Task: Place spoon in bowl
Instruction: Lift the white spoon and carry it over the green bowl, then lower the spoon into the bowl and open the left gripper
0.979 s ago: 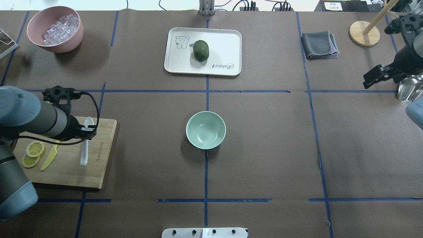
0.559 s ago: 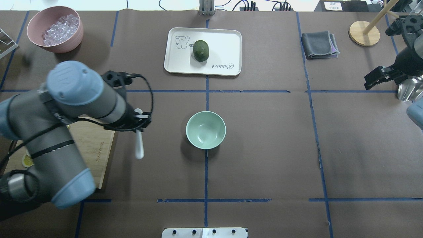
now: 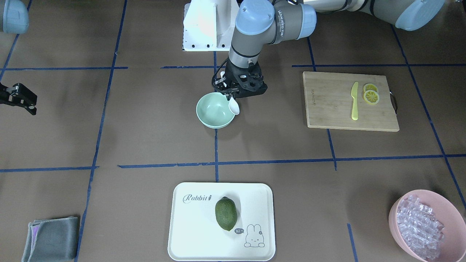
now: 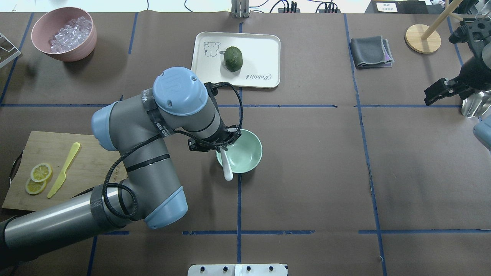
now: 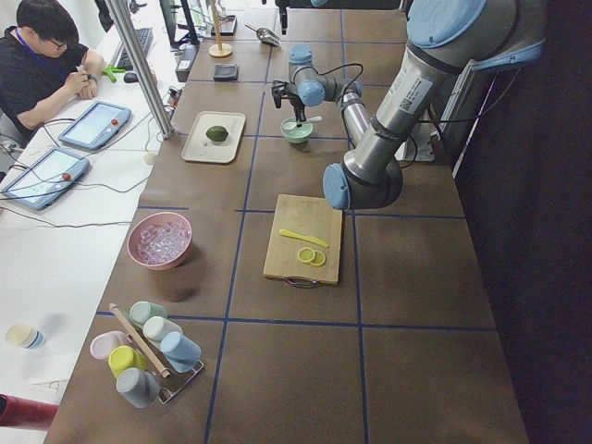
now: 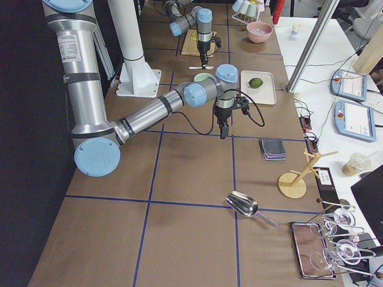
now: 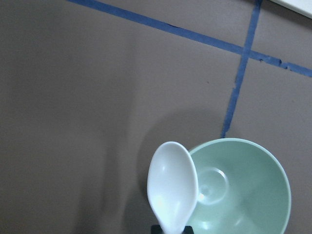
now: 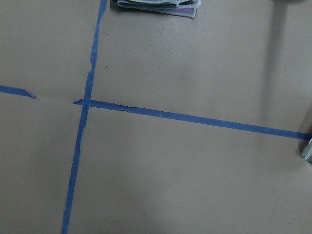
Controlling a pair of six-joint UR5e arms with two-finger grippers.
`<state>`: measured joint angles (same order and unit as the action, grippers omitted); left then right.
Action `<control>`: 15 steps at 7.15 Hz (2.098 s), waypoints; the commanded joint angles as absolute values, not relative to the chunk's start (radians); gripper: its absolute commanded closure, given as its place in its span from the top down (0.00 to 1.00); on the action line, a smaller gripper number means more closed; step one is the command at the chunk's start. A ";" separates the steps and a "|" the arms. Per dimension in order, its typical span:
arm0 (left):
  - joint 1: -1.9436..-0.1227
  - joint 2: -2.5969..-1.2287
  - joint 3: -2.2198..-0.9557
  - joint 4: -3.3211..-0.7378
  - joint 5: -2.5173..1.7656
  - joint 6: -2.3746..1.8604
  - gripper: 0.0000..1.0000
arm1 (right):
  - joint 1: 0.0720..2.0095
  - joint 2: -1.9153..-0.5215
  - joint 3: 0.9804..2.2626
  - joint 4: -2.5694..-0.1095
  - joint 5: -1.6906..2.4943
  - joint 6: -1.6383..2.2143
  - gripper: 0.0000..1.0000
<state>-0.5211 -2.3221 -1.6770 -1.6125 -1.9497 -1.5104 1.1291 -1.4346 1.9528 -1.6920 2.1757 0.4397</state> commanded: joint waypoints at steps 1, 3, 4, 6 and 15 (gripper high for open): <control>-0.502 -2.358 -1.638 -1.628 -1.950 -1.516 0.00 | 1.129 -1.439 1.954 -1.692 2.175 0.440 1.00; -0.480 -2.405 -1.586 -1.628 -1.950 -1.514 0.04 | 1.129 -1.439 1.956 -1.692 2.177 0.440 1.00; -0.479 -2.410 -1.583 -1.628 -1.950 -1.513 0.10 | 1.129 -1.439 1.956 -1.692 2.175 0.442 1.00; -0.480 -2.408 -1.585 -1.625 -1.948 -1.511 1.00 | 1.129 -1.439 1.957 -1.692 2.177 0.442 1.00; -0.680 -2.259 -1.722 -1.461 -2.105 -1.189 1.00 | 1.219 -1.485 1.953 -1.690 2.240 0.309 1.00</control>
<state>-0.6067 -2.3382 -1.6521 -1.5261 -2.0722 -1.3464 1.1748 -1.4587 1.9542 -1.6910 2.2199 0.3893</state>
